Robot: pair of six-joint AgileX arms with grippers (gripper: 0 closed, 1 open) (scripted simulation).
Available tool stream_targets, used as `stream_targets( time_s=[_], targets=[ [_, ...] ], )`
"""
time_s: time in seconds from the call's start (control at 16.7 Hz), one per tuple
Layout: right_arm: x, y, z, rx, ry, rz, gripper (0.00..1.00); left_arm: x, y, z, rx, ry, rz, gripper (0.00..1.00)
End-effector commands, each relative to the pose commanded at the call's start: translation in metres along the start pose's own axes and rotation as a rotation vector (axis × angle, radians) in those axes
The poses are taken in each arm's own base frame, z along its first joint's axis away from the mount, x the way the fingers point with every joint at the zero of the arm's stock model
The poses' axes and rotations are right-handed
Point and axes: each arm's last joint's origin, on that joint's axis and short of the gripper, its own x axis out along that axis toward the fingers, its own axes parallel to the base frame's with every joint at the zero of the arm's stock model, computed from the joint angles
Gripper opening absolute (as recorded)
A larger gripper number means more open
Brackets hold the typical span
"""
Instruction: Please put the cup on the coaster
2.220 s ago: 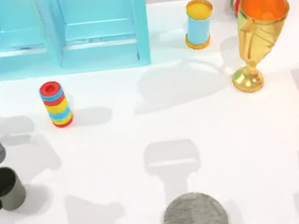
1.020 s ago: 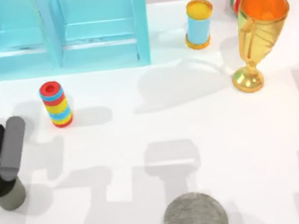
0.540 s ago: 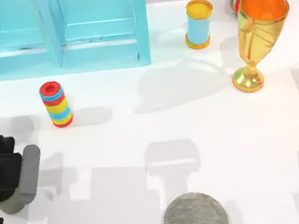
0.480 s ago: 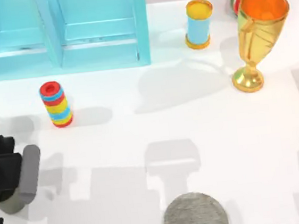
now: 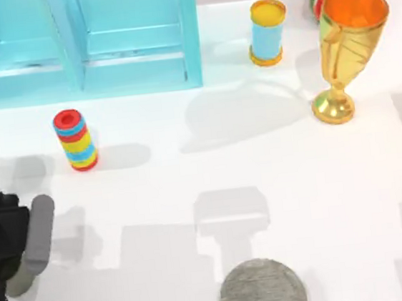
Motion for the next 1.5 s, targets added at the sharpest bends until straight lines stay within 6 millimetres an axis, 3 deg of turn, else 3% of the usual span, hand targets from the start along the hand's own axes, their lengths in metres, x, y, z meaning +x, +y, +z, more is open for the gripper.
stream_targets(
  time_s=[0.42, 1.08, 1.26, 1.5],
  targets=[
    [0.000, 0.000, 0.000, 0.000, 0.000, 0.000, 1.00, 0.000, 0.000, 0.000, 0.000, 0.000, 0.000, 0.02],
    [0.000, 0.000, 0.000, 0.000, 0.000, 0.000, 1.00, -0.001, 0.001, 0.001, -0.002, 0.000, 0.001, 0.00],
    [0.000, 0.000, 0.000, 0.000, 0.000, 0.000, 1.00, -0.003, 0.009, 0.013, -0.042, -0.003, -0.007, 0.00],
    [0.000, 0.000, 0.000, 0.000, 0.000, 0.000, 1.00, -0.010, 0.025, 0.044, -0.177, -0.005, -0.018, 0.00]
  ],
)
